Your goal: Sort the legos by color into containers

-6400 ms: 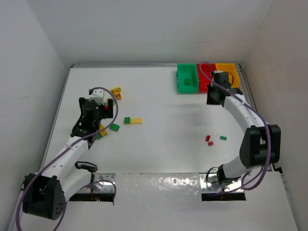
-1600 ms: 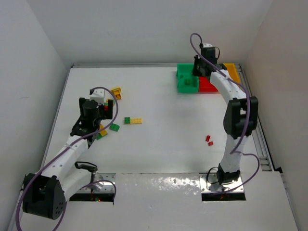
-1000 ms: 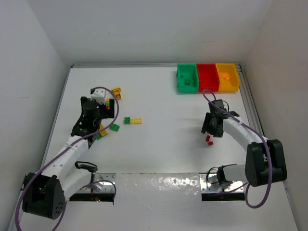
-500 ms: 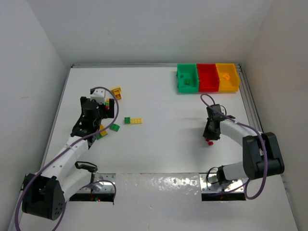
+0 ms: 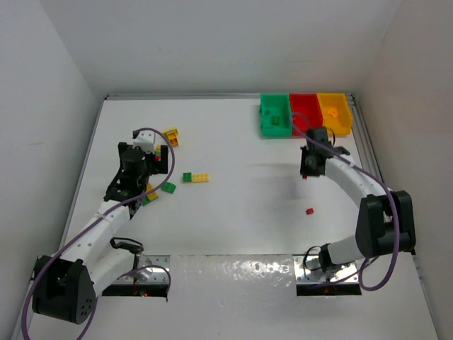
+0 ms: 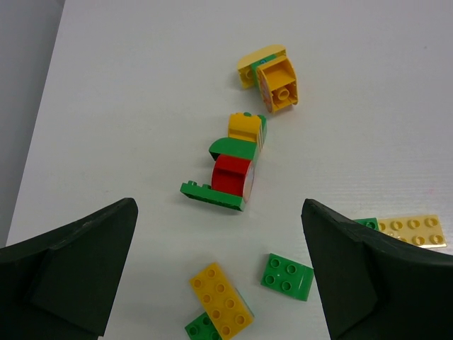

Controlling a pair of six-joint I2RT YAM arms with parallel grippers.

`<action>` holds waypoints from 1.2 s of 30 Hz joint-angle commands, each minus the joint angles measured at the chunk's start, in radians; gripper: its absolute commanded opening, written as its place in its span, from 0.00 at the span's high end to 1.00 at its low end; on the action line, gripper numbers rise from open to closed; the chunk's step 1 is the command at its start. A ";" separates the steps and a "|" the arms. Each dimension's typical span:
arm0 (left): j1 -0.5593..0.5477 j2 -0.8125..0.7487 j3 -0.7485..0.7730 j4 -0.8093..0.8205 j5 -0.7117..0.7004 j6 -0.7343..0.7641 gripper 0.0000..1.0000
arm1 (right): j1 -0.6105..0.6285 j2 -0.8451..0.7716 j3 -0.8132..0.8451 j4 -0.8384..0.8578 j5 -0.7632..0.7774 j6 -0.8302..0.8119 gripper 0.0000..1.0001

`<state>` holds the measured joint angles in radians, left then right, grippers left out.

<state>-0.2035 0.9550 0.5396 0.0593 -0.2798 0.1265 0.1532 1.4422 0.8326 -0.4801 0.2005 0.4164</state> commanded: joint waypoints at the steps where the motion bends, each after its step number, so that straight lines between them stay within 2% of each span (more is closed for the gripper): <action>1: -0.013 0.010 0.026 0.030 0.011 -0.001 0.00 | 0.002 0.045 0.247 0.072 -0.006 -0.163 1.00; 2: -0.013 0.014 0.028 0.030 0.014 -0.002 0.00 | 0.002 0.072 0.343 0.102 0.026 -0.200 1.00; 4: -0.013 0.017 0.031 0.034 0.017 -0.002 0.00 | 0.002 0.139 0.431 0.136 0.054 -0.243 1.00; 6: -0.013 0.014 0.037 0.030 0.016 -0.004 0.00 | 0.002 0.259 0.555 0.179 0.107 -0.286 1.00; 10: -0.013 0.011 0.052 -0.012 0.007 -0.010 0.00 | -0.006 0.520 0.840 0.150 0.226 -0.257 1.00; 14: -0.014 0.007 0.062 -0.036 -0.002 -0.010 0.00 | -0.018 0.676 0.992 0.182 0.278 -0.205 1.00; 18: -0.013 0.010 0.059 -0.039 -0.015 -0.005 0.00 | -0.023 0.761 1.053 0.247 0.303 -0.118 1.00; 23: -0.013 -0.001 0.031 -0.046 0.002 0.067 0.00 | -0.033 0.807 1.080 0.296 0.246 -0.120 1.00; 26: -0.014 -0.054 -0.053 -0.016 0.088 0.198 0.00 | -0.035 0.820 1.080 0.307 0.235 -0.140 0.99; 29: -0.014 -0.168 -0.166 0.028 0.217 0.395 0.00 | -0.047 0.830 1.073 0.307 0.226 -0.140 0.97; 30: -0.014 -0.232 -0.193 0.028 0.288 0.506 0.00 | -0.050 0.834 1.068 0.301 0.223 -0.136 0.95; 32: -0.014 -0.298 -0.261 0.011 0.358 0.608 0.00 | -0.063 0.837 1.063 0.295 0.221 -0.131 0.92; 33: -0.014 -0.355 -0.282 0.004 0.396 0.669 0.00 | -0.067 0.834 1.060 0.288 0.224 -0.133 0.86; 36: -0.014 -0.421 -0.323 -0.004 0.409 0.688 0.00 | -0.072 0.819 1.033 0.300 0.229 -0.128 0.73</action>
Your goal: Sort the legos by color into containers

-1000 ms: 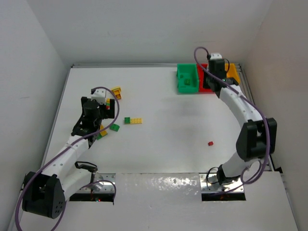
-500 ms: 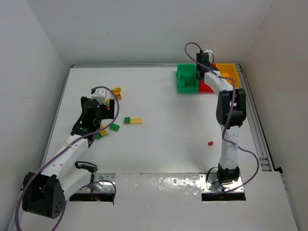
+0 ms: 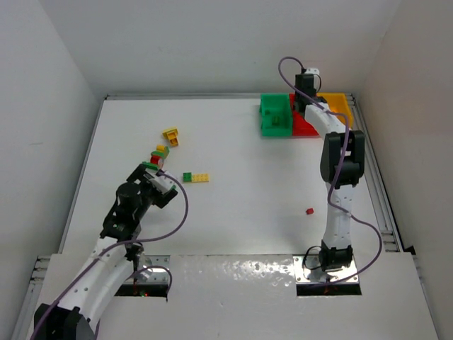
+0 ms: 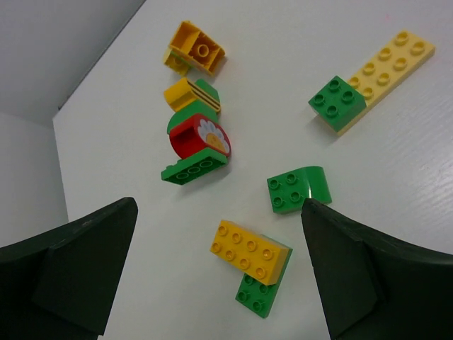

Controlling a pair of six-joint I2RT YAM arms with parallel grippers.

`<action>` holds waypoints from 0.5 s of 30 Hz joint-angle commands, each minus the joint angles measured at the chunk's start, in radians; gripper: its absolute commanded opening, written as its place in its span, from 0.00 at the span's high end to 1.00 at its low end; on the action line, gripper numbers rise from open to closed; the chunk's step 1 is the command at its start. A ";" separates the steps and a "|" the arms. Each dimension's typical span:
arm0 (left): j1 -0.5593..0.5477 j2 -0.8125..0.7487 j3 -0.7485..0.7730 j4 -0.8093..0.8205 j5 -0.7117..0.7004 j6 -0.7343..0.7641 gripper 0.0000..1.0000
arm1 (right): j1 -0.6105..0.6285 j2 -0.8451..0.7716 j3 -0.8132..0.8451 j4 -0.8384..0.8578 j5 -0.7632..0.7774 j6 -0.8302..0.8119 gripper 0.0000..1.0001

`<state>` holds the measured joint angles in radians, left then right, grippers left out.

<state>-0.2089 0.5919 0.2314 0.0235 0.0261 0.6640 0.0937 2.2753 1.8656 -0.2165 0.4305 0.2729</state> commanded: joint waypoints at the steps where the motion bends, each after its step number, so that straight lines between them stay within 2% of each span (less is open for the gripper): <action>1: -0.009 -0.063 -0.015 0.020 0.103 0.146 0.00 | -0.015 -0.029 -0.006 0.045 -0.007 0.015 0.68; 4: -0.009 -0.052 -0.004 -0.005 0.103 0.128 0.00 | -0.020 -0.042 -0.005 0.052 -0.027 0.006 0.64; 8: -0.009 -0.020 0.016 0.007 0.066 0.069 0.00 | -0.022 -0.060 0.000 0.048 -0.044 -0.015 0.51; 10: -0.009 -0.014 0.020 0.007 0.055 0.063 0.00 | -0.023 -0.077 0.000 0.040 -0.058 -0.020 0.51; 12: -0.009 -0.012 0.023 0.015 0.046 0.065 0.00 | -0.023 -0.128 -0.009 -0.003 -0.087 -0.026 0.48; 15: -0.009 -0.020 0.011 0.036 0.055 0.089 0.00 | -0.023 -0.255 -0.067 -0.151 -0.168 0.018 0.36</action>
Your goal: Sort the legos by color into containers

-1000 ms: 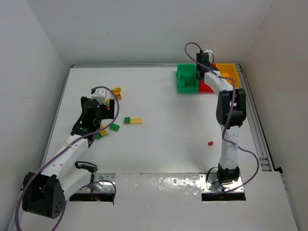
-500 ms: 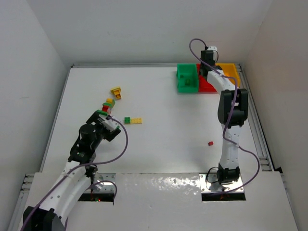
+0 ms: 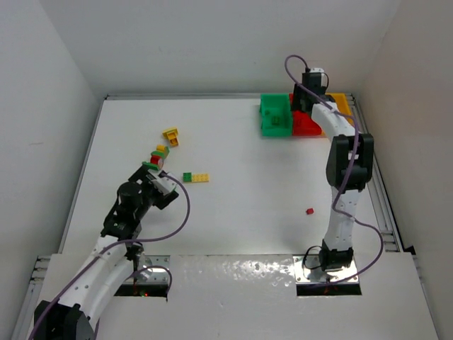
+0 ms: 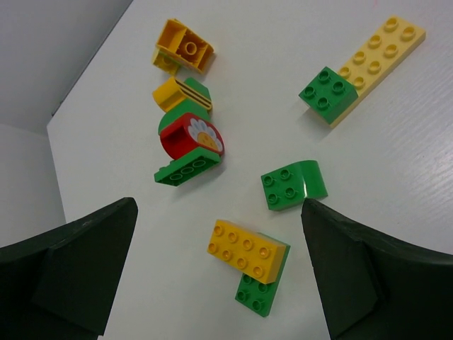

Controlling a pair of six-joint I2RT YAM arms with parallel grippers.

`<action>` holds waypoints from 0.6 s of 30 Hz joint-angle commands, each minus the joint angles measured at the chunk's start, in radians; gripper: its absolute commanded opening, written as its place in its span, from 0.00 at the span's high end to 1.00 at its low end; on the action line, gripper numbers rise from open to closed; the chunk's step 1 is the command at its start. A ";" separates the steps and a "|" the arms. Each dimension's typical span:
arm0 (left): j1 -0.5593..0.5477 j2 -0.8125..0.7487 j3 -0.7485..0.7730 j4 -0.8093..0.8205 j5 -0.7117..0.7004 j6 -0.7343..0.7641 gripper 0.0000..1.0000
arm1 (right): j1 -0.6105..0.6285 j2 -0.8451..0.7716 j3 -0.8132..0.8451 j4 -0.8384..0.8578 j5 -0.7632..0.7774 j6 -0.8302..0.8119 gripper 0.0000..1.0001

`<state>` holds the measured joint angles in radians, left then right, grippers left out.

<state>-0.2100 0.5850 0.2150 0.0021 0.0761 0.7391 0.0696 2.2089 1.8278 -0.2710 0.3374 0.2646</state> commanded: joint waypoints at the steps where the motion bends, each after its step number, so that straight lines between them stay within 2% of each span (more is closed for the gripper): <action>1: -0.009 -0.014 0.015 0.064 0.011 0.028 0.00 | 0.001 -0.230 -0.063 -0.147 -0.087 0.063 0.35; 3: -0.011 -0.016 0.000 0.102 0.011 0.030 0.00 | 0.002 -0.380 -0.241 -0.246 -0.118 0.145 0.34; 4: -0.012 -0.013 -0.009 0.119 -0.001 0.007 0.00 | 0.002 -0.437 -0.418 -0.270 -0.132 0.189 0.34; 6: -0.014 0.009 -0.008 0.137 -0.002 -0.007 0.00 | 0.001 -0.619 -0.607 -0.269 -0.133 0.234 0.34; 7: -0.015 0.016 -0.006 0.141 0.002 -0.017 0.00 | 0.001 -0.674 -0.771 -0.270 -0.127 0.245 0.35; 8: -0.015 0.027 -0.006 0.153 0.004 -0.020 0.00 | 0.001 -0.772 -0.841 -0.283 -0.117 0.254 0.36; 10: -0.017 0.053 -0.009 0.173 0.007 -0.030 0.00 | 0.002 -0.853 -0.995 -0.338 -0.081 0.316 0.36; 14: -0.020 0.117 -0.012 0.255 0.027 -0.027 0.00 | 0.001 -1.010 -1.174 -0.384 -0.098 0.429 0.35; 18: -0.022 0.199 0.010 0.305 0.030 -0.049 0.00 | 0.001 -1.061 -1.291 -0.344 -0.098 0.603 0.42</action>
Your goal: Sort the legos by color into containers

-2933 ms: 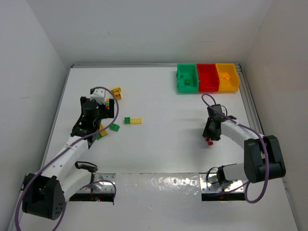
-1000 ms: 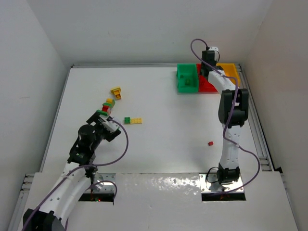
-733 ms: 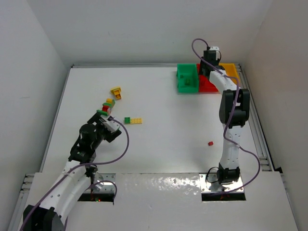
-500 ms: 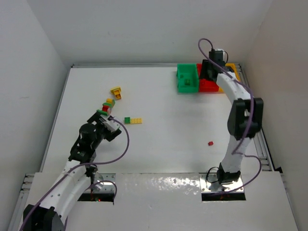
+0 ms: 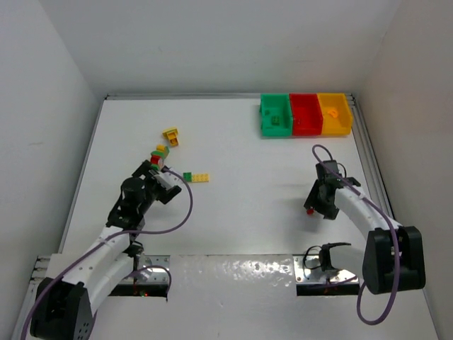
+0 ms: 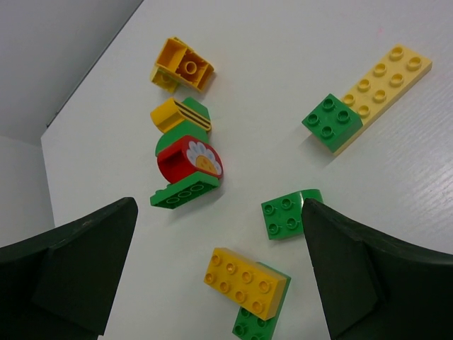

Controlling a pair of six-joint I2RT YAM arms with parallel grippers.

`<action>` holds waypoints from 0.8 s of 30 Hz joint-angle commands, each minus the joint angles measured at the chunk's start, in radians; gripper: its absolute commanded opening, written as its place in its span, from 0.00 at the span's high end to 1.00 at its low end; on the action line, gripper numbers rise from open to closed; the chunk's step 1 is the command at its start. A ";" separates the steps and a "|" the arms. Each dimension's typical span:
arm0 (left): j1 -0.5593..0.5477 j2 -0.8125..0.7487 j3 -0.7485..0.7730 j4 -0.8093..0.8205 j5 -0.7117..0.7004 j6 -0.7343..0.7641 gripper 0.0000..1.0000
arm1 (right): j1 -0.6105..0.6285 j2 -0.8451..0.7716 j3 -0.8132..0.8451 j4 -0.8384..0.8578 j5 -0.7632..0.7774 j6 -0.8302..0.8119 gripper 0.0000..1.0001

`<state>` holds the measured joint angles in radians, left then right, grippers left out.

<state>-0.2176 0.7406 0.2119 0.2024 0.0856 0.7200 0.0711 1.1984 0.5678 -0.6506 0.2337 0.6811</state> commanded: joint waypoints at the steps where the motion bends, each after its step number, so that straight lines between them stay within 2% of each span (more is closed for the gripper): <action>1: -0.014 0.057 0.023 0.106 0.017 -0.034 0.00 | -0.001 -0.049 -0.034 0.037 0.009 0.219 0.43; 5: -0.014 0.080 0.058 0.086 -0.007 -0.050 0.00 | 0.001 -0.053 -0.039 0.084 0.062 0.415 0.44; 9: -0.019 0.048 0.047 0.071 -0.018 -0.053 0.00 | 0.001 -0.069 -0.060 0.124 0.105 0.538 0.48; 15: -0.029 -0.018 0.029 0.022 -0.040 -0.059 0.00 | 0.002 -0.080 -0.083 0.100 0.153 0.626 0.50; 24: -0.032 -0.020 0.035 0.012 -0.049 -0.059 0.00 | 0.010 -0.056 -0.121 0.167 0.088 0.672 0.50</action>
<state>-0.2371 0.7219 0.2245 0.1959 0.0395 0.6720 0.0723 1.1347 0.4374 -0.5289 0.3309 1.3109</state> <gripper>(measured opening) 0.999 0.500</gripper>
